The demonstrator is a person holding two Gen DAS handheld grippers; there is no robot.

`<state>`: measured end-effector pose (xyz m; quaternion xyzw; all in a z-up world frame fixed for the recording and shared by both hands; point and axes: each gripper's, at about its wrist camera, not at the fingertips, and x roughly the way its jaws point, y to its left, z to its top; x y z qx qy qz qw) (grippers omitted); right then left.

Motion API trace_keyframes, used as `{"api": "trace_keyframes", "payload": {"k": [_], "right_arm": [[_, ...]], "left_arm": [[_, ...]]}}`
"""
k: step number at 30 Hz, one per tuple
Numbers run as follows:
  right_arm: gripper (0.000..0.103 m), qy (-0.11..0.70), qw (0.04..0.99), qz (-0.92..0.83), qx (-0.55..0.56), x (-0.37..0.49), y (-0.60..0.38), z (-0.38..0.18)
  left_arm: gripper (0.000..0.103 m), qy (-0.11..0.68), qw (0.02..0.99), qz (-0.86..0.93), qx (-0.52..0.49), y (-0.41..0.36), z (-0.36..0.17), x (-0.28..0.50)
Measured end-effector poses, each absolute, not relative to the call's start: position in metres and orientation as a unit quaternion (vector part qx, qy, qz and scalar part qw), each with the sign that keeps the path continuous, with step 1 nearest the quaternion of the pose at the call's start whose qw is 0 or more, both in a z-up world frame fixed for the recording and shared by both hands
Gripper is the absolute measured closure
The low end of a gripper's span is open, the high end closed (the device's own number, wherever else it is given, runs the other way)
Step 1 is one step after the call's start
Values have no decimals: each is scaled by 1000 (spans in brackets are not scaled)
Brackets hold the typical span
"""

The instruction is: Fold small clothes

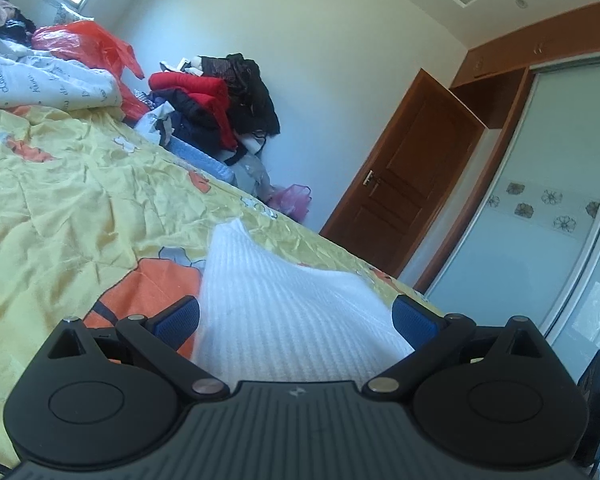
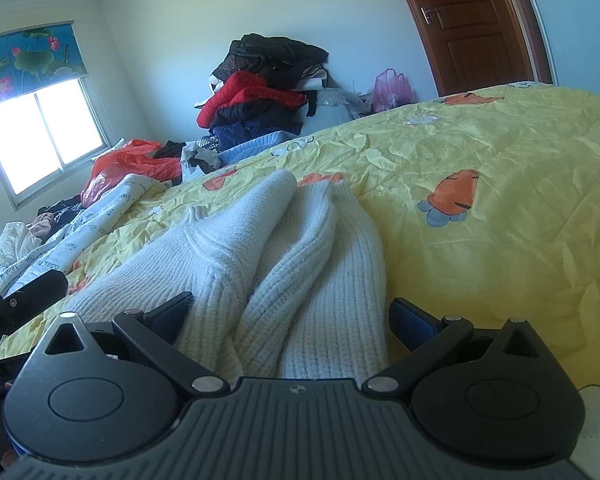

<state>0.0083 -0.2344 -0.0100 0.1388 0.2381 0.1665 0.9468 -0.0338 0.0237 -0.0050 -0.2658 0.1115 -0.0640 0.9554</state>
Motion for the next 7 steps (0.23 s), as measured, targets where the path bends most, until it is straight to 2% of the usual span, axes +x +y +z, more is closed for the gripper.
{"api": "trace_keyframes", "payload": {"k": [7], "right_arm": [[1, 238, 947, 166, 139, 8, -234, -10]], "left_arm": [[0, 122, 947, -46, -294, 35, -9, -31]]}}
